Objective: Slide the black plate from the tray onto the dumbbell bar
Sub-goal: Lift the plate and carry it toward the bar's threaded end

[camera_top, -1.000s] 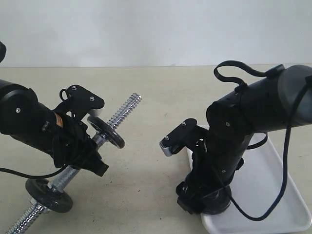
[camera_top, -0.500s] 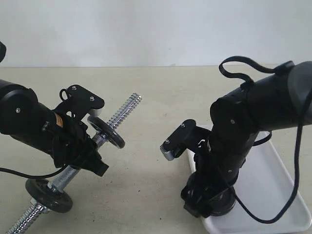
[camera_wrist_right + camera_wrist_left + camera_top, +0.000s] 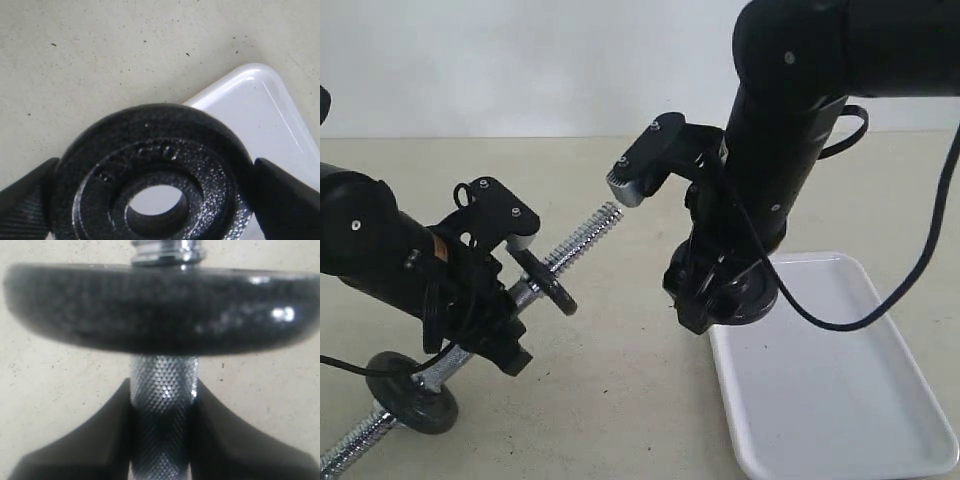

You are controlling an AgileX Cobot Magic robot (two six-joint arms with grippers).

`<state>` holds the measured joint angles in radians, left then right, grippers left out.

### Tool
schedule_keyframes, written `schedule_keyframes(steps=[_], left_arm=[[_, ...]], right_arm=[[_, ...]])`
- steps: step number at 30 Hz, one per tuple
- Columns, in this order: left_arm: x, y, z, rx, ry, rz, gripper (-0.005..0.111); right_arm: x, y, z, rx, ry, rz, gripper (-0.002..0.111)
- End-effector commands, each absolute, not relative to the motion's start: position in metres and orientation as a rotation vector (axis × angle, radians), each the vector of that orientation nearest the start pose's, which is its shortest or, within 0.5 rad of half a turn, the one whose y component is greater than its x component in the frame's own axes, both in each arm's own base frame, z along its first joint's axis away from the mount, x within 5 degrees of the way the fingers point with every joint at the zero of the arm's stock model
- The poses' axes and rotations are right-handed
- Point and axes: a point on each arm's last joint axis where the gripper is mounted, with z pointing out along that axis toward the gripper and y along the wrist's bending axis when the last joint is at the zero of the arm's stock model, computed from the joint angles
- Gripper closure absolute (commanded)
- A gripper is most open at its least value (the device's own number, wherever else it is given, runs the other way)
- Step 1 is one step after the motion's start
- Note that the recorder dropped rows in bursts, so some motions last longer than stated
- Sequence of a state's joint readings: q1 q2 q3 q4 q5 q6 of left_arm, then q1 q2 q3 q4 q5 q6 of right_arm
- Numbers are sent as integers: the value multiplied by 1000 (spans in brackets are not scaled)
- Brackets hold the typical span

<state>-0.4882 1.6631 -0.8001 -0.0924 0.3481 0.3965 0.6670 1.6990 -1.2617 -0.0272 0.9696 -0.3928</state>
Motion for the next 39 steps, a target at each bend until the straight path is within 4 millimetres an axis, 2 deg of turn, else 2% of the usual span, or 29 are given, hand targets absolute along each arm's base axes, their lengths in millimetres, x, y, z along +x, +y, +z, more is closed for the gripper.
schedule_keyframes(steps=[1,8,10,12,13,16,18,19,20,27,39], left_arm=[[271,-147,185,1105,2279,-64,102],[270,-147,184,1201,2243,-34,102],[270,-147,184,1230,2229,-24,102],[270,-147,184,1231,2231,-24,102],[270,-147,184,1232,2233,-25,102],[270,-147,184,1232,2233,-25,102],[270,-147,184,1233,2229,-24,102],[270,-147,184,1233,2229,-24,102],[270,-147,184,1236,2228,-23,102],[270,-147,184,1233,2227,-25,102],[270,-147,184,1236,2226,-24,102]], right_arm=[[265,204,269,-1508,2389,-13,109],[262,206,286,-1530,2255,27,109],[257,213,292,-1589,2188,171,109],[256,214,301,-1597,2117,387,109],[262,206,307,-1540,2102,510,109],[271,183,313,-1509,2068,701,109],[274,168,327,-1487,1898,965,109],[277,165,331,-1445,1851,1009,109],[283,159,338,-1384,1774,1036,109],[289,153,330,-1402,1768,1010,109],[309,158,295,-1486,1735,1016,109]])
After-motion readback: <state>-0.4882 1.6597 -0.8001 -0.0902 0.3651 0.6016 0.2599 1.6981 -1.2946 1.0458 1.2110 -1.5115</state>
